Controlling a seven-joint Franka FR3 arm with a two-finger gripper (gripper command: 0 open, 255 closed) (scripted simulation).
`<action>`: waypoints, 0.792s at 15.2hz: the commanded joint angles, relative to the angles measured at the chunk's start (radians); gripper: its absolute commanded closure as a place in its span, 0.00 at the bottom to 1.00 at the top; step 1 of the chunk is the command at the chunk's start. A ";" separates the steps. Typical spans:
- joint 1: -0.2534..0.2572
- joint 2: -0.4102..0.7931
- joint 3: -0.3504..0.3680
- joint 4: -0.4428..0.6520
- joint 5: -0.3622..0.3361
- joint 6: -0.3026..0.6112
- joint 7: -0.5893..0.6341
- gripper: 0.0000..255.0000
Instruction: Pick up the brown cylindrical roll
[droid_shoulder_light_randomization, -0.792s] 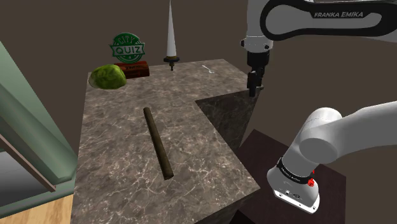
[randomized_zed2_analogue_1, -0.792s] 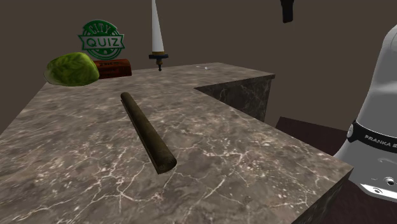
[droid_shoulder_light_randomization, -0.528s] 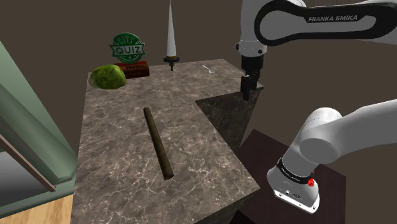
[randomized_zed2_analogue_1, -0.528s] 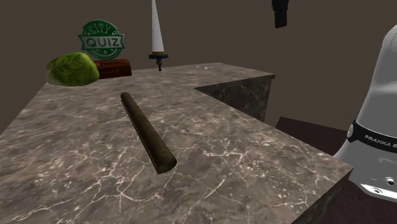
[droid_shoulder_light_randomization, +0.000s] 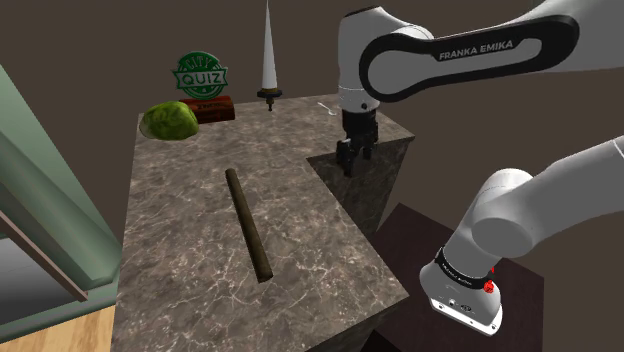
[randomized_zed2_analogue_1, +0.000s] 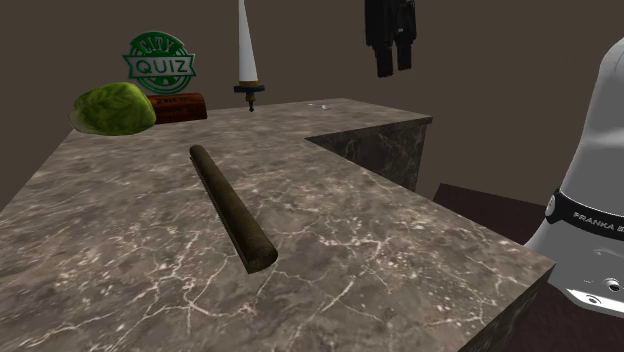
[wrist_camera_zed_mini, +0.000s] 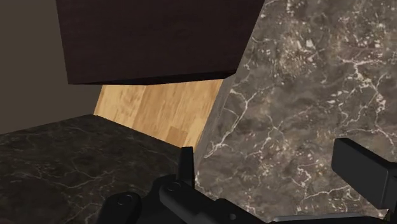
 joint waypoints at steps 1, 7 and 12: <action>0.005 0.049 0.041 0.009 0.020 0.053 0.072 0.00; -0.001 0.248 0.147 0.094 0.022 0.196 0.273 0.00; -0.008 0.439 0.217 0.205 -0.036 0.290 0.456 0.00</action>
